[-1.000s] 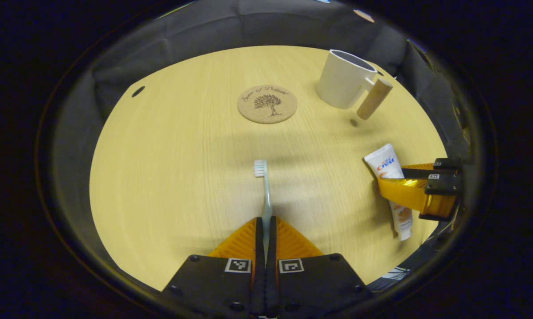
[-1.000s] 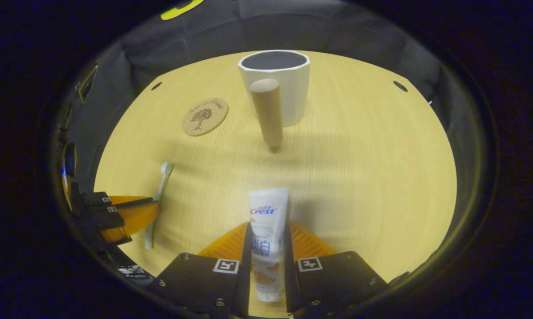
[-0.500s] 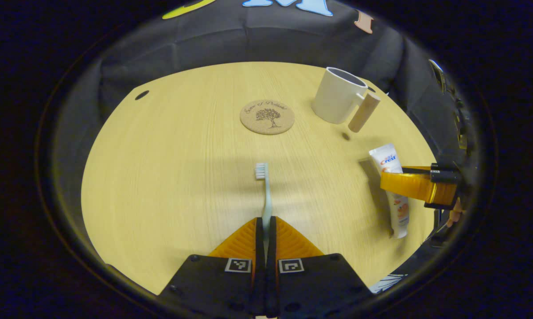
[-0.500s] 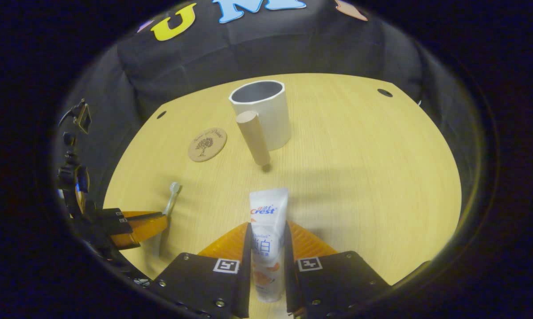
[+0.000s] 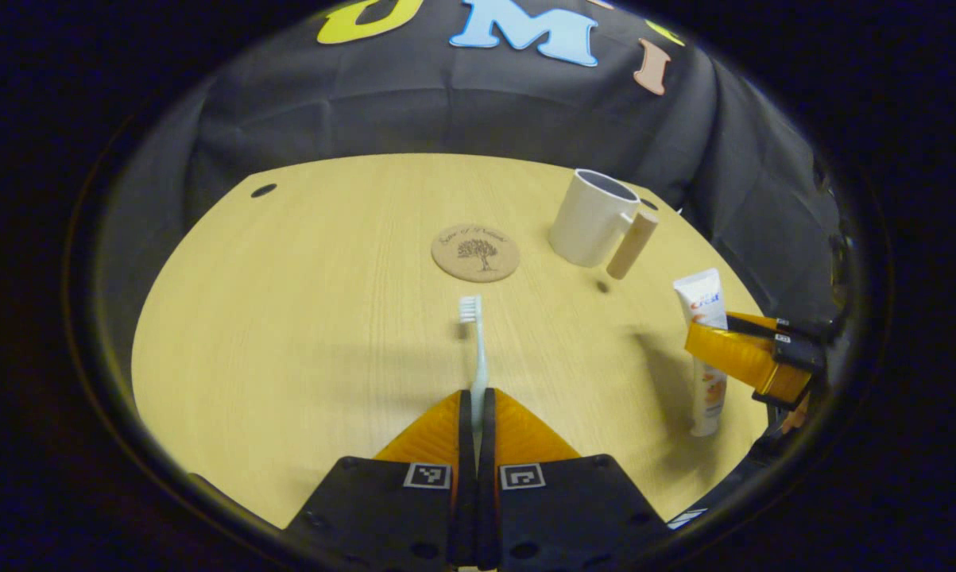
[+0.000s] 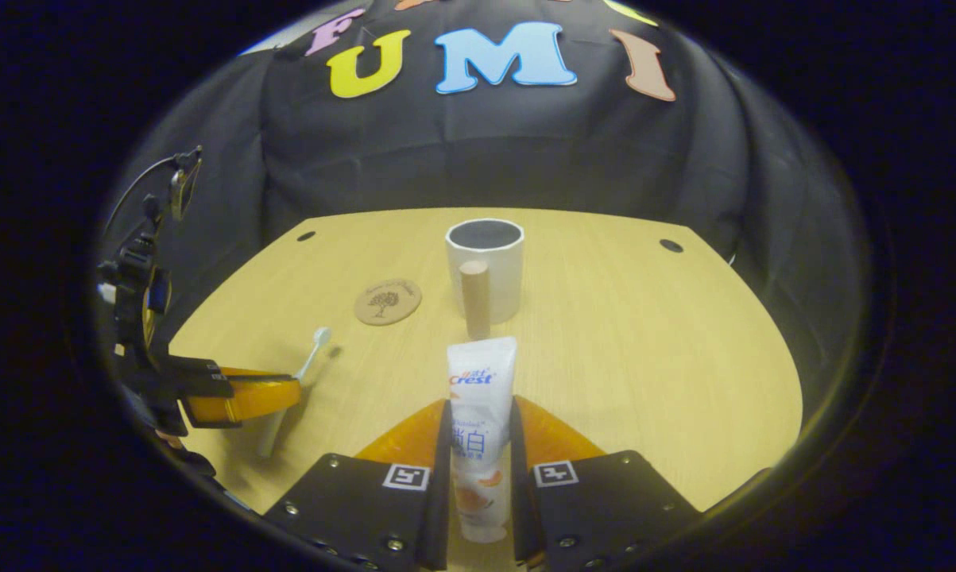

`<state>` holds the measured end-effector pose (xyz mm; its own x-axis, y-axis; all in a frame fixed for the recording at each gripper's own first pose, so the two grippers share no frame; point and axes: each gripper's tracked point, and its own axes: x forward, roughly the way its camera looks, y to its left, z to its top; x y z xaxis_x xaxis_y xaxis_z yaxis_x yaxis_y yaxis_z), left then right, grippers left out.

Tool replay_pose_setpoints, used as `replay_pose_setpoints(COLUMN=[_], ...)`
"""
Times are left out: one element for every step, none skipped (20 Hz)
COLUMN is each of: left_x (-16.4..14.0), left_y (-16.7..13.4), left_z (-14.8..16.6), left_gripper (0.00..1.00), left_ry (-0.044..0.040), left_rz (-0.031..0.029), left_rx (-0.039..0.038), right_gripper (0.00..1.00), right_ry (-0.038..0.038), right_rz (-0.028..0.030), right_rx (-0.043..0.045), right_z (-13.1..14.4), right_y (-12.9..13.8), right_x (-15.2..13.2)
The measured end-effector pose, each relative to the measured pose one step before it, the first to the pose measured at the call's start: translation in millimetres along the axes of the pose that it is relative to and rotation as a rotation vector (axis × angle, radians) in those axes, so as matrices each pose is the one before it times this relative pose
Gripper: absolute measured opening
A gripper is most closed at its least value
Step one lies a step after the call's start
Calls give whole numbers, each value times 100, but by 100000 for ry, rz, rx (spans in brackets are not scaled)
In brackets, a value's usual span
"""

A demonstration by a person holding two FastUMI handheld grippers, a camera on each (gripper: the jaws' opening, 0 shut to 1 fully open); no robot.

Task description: Put the toothbrush and toothpaste on the desktop into the cup, then pick up the cup and place it on the coaster on the desktop.

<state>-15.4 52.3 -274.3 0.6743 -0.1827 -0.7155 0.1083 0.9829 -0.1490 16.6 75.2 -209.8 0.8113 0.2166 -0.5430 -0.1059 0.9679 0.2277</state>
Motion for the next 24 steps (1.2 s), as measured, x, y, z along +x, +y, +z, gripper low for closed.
replay_pose_setpoints(left_x=[-159, -265, -273, -221, -198, -368, -271, -282, -228, -183, -339, -186, -380, -387, -144, -21, 237, 130, 161, 218, 194, 271, 351, 200], left_y=[-134, -82, -301, -203, -120, -59, -164, -144, -48, -68, 136, 6, 132, 24, 42, 10, -368, -349, -334, -168, -77, -221, -43, 43], left_z=[272, 332, 336, 355, 241, 115, 315, 397, 451, 413, 93, 403, 362, 654, 493, 749, 1013, 1012, 972, 904, 857, 702, 514, 516], left_gripper=[8, 8, 8, 8, 8, 8, 9, 11, 9, 8, 10, 9, 8, 7, 8, 8, 8, 8, 8, 8, 8, 8, 8, 8], left_ry=[-2176, -2295, -2277, -2270, -1854, -1111, -1463, -1358, -1552, -1589, -1512, -1500, -1185, -1656, -1407, -1314, -1592, -1606, -1902, -1833, -2042, -1476, -1418, -1197], left_rz=[-421, -463, -712, -739, -746, -699, -773, -717, -314, -553, -413, -989, 99, -529, 3, -394, -531, -600, -285, -567, -773, -597, -248, 61], left_rx=[223, 220, 140, 72, 168, 195, 218, 482, 534, 442, 68, 332, 373, 610, 826, 704, 551, 655, 717, 430, -46, -169, 265, 488], right_gripper=[33, 30, 30, 33, 33, 33, 33, 33, 33, 33, 29, 33, 33, 29, 33, 32, 32, 32, 32, 32, 32, 32, 32, 32], right_ry=[-2272, -2568, -2551, -2612, -2371, -1889, -1734, -1116, -998, -1298, -1156, -1407, -1394, -1375, -1434, -1400, -1345, -1062, -1374, -1368, -1687, -1227, -1331, -905], right_rz=[558, 941, 1225, 54, -222, -110, 105, 33, -141, -119, -171, -156, 138, 30, 400, 250, 292, 220, 447, 722, 820, 609, 539, 483], right_rx=[526, 1339, 1365, 922, 357, 473, 647, 409, 120, -212, -388, -252, -192, 115, 244, 552, 307, 161, 359, 444, 596, 643, 511, 317], right_z=[307, 426, 455, 428, 461, 329, 483, 423, 512, 473, 574, 846, 973, 890, 998, 845, 971, 838, 883, 861, 919, 636, 764, 536], right_y=[286, 425, 356, 163, -25, 101, 171, 167, 91, 29, 15, 97, 146, 123, 181, 77, 138, 64, 106, 156, 164, 79, 80, 3], right_x=[-369, -245, -99, 46, -86, -18, -75, -171, -89, -182, -143, 28, -95, -12, 86, 149, 184, 323, 295, 175, 346, 539, 403, 435])
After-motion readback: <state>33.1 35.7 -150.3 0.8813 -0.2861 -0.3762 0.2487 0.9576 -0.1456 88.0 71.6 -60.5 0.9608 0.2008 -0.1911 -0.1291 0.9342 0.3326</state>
